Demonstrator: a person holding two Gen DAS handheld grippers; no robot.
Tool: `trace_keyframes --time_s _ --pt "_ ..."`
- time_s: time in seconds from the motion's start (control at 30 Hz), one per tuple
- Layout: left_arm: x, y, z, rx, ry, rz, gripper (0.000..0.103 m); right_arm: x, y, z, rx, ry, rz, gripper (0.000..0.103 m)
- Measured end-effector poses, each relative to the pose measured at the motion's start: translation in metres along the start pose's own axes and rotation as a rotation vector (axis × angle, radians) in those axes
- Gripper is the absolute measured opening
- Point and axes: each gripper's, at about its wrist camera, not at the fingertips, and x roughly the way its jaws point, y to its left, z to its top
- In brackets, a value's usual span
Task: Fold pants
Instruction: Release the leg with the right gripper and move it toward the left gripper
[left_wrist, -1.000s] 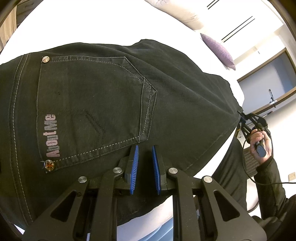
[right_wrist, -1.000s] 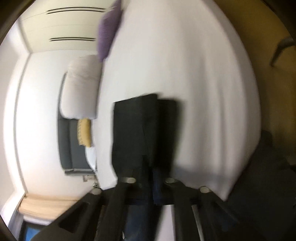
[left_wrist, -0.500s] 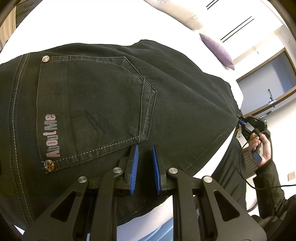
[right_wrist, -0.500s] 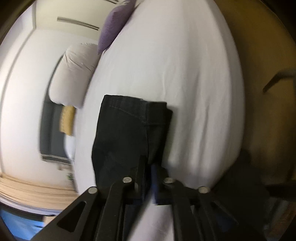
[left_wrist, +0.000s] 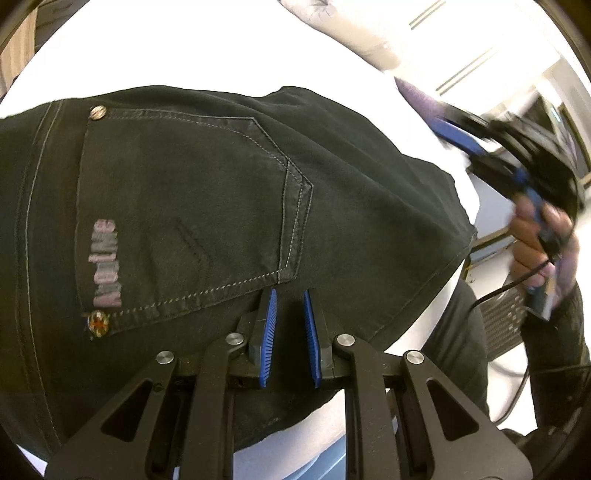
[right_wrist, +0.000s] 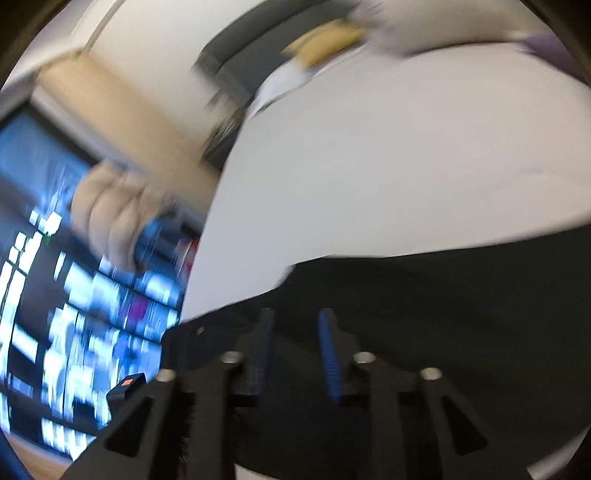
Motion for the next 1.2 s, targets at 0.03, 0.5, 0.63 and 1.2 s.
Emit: trace_keyframes --time_s 0.03,0.5,0.63,1.2 --pt "-0.001 0.001 -0.003 -0.007 -0.009 -0.004 0.015 0.023 0.007 0.005 0.008 0.042 0.033 0.017" --pt "-0.004 0.016 -0.010 -0.009 -0.039 -0.055 0.015 0.125 -0.058 0.047 0.298 0.015 -0.219 0.000" --pt "-0.007 0.018 -0.014 -0.002 -0.056 -0.051 0.015 0.088 -0.028 0.039 0.217 -0.002 -0.072 0.006" --pt "-0.055 0.091 0.040 -0.065 -0.128 0.184 0.015 0.053 -0.081 -0.048 0.346 -0.052 -0.172 0.000"
